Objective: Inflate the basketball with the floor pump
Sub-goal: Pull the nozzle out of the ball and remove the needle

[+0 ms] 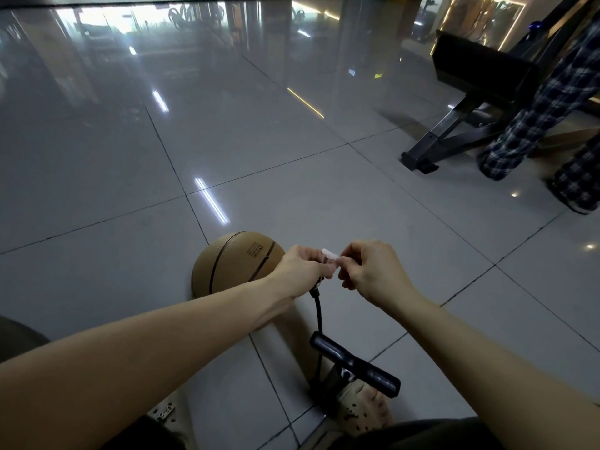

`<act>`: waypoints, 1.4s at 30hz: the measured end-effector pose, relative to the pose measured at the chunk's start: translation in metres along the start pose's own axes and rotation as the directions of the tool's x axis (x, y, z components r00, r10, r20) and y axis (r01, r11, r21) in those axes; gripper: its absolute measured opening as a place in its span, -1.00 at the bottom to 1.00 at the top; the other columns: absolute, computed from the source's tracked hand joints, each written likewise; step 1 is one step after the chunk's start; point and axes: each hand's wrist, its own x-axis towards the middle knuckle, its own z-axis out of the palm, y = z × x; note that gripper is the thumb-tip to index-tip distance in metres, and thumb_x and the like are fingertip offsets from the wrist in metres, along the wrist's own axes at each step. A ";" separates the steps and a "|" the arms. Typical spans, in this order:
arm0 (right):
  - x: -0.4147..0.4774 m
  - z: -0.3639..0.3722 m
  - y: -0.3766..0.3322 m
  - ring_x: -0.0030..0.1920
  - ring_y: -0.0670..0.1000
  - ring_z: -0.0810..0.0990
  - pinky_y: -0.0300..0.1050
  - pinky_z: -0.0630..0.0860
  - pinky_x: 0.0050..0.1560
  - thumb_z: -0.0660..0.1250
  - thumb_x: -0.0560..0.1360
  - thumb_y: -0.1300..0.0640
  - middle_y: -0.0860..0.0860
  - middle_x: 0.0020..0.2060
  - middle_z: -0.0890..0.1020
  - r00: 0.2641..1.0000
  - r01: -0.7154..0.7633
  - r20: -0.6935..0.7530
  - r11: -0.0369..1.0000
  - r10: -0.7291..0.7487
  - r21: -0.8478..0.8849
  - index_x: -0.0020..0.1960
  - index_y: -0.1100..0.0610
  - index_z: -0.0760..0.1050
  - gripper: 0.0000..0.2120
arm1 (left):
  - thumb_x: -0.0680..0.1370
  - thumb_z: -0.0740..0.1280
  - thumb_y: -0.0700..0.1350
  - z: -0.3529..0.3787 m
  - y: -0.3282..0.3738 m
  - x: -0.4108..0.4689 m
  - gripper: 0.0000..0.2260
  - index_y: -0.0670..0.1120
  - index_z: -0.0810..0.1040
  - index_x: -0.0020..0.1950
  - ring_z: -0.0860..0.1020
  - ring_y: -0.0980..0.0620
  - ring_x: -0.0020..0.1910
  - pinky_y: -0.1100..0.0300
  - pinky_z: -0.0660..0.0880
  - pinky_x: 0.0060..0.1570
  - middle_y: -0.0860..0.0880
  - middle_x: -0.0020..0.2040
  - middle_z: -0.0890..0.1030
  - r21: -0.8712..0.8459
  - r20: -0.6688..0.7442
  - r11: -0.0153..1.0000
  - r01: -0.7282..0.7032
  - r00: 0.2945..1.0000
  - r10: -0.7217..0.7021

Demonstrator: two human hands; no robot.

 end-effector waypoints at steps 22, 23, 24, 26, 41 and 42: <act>-0.057 -0.008 0.006 0.10 0.15 0.65 0.15 0.64 0.13 0.55 0.42 -0.05 0.11 0.21 0.56 0.532 -0.158 0.729 0.896 0.431 -0.414 0.43 0.04 0.32 -0.32 | 0.57 0.42 -0.23 -0.011 -0.011 -0.006 -0.94 -0.22 0.65 -0.04 0.47 -0.01 -0.31 0.10 0.52 -0.23 -0.10 -0.25 0.56 -0.122 -0.117 0.992 0.014 0.993 -0.029; -0.062 -0.005 0.008 0.02 0.17 0.69 0.15 0.66 0.08 0.52 0.47 0.02 0.16 0.18 0.59 0.537 -0.192 0.731 0.905 0.421 -0.380 0.42 0.07 0.33 -0.39 | 0.58 0.41 -0.21 -0.011 -0.010 -0.009 -0.94 -0.20 0.64 -0.04 0.47 0.00 -0.34 0.11 0.53 -0.24 -0.09 -0.26 0.56 -0.102 -0.109 0.995 0.008 0.994 -0.019; -0.065 -0.004 0.011 -0.09 0.16 0.72 0.12 0.68 0.00 0.46 0.53 0.08 0.20 0.12 0.63 0.558 -0.250 0.722 0.912 0.410 -0.325 0.39 0.11 0.34 -0.49 | 0.59 0.40 -0.20 -0.011 -0.009 -0.012 -0.93 -0.18 0.62 -0.05 0.47 0.02 -0.36 0.11 0.53 -0.25 -0.08 -0.26 0.56 -0.082 -0.101 0.997 0.002 0.995 -0.011; -0.065 -0.006 0.018 -0.30 0.07 0.68 -0.02 0.68 -0.23 0.34 0.62 0.08 0.20 -0.05 0.67 0.644 -0.305 0.652 0.915 0.401 -0.262 0.29 0.20 0.40 -0.68 | 0.59 0.37 -0.23 -0.011 -0.007 -0.022 -0.92 -0.17 0.60 -0.10 0.44 0.05 -0.41 0.12 0.51 -0.27 -0.10 -0.27 0.54 -0.081 -0.099 0.997 0.005 0.995 -0.013; -0.066 -0.047 -0.032 -0.02 0.16 0.66 0.18 0.59 0.04 0.40 0.44 -0.02 0.13 -0.02 0.67 0.972 0.121 0.206 0.992 -0.114 -0.023 0.13 0.14 0.51 -0.66 | 0.54 0.38 -0.37 0.048 0.100 -0.085 -0.74 -0.20 0.57 -0.34 0.51 -0.05 -0.44 0.19 0.47 -0.33 -0.14 -0.43 0.54 -0.623 -0.072 0.782 -0.038 0.997 -0.009; -0.068 -0.053 -0.029 -0.09 0.12 0.65 0.15 0.59 -0.05 0.49 0.43 0.00 0.09 -0.10 0.66 0.966 0.149 0.208 0.988 -0.153 0.036 0.06 0.12 0.53 -0.69 | 0.56 0.37 -0.37 0.049 0.106 -0.083 -0.76 -0.20 0.57 -0.30 0.52 -0.03 -0.43 0.18 0.48 -0.33 -0.13 -0.42 0.55 -0.662 -0.082 0.748 -0.039 0.996 -0.020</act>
